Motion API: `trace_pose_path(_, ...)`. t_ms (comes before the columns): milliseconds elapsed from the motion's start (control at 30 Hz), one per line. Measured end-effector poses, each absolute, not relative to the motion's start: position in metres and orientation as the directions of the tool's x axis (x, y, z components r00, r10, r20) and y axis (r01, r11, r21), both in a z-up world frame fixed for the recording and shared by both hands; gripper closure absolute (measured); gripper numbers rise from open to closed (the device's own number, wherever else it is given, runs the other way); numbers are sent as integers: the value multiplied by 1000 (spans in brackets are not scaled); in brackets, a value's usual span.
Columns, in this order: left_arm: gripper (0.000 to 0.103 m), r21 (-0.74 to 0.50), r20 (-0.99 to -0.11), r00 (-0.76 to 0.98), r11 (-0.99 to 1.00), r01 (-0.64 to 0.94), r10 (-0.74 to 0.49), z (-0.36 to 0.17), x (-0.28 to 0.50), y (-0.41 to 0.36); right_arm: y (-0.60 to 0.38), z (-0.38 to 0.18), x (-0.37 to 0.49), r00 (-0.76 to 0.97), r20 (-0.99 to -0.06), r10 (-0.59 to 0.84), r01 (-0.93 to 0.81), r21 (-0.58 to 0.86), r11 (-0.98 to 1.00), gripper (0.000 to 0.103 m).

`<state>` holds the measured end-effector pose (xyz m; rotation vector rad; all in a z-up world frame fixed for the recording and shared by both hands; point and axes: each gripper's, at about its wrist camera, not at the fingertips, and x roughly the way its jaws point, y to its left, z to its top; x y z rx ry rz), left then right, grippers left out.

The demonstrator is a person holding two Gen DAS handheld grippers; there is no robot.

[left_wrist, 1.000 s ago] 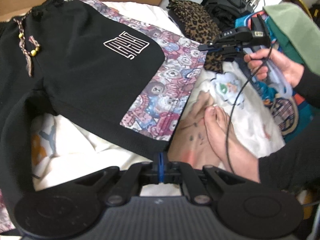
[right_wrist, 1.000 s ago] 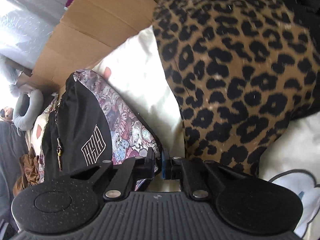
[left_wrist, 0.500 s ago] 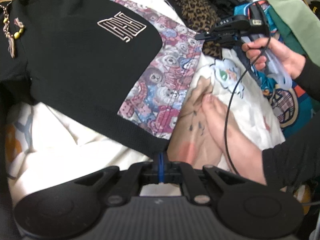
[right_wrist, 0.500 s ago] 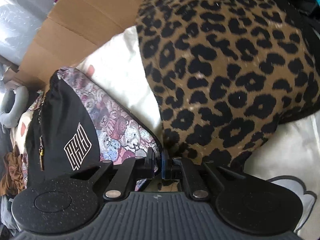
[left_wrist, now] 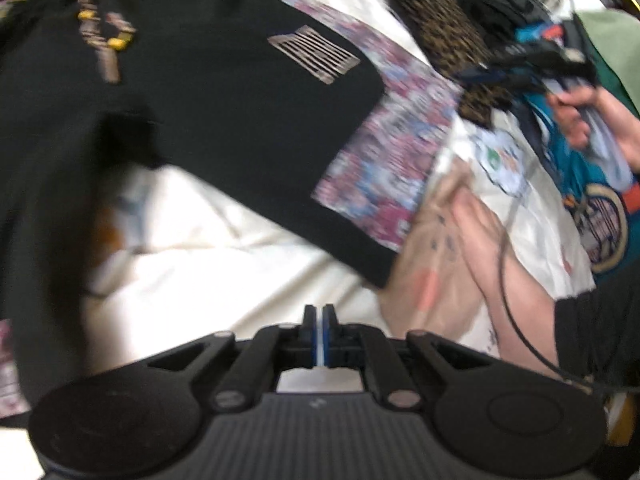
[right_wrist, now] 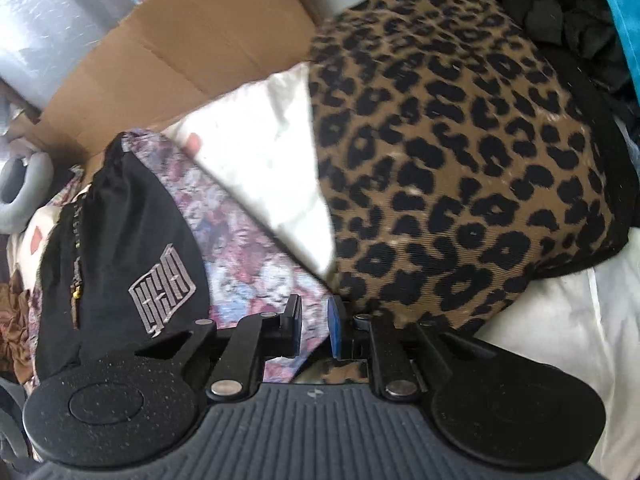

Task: Fold clothes

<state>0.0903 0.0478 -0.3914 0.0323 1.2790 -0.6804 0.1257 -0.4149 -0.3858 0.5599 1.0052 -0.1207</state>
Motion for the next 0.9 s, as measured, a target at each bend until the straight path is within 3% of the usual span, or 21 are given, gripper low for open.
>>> trace_pose_path(367,90,-224,-903,311,942,250,-297,-367,80,112,-371,-359,139,536,-813,228,210,389,897,89)
trace_pose_path(433,86,-215,-900,341,957,194,-271,-363,75,126,-362,-356,144,527,-815,240,186,386,903,89)
trace_pose_path(600,60,-187,-878,432,978,87,-206,-356,67,156,-336,-348,154,495,-829,261,105,355,929,89)
trace_pose_path(900,62,-225,-846,504,973,-45,-172,-377,80,192,-290,-333,173,431,-856,285,-56,290,955,88)
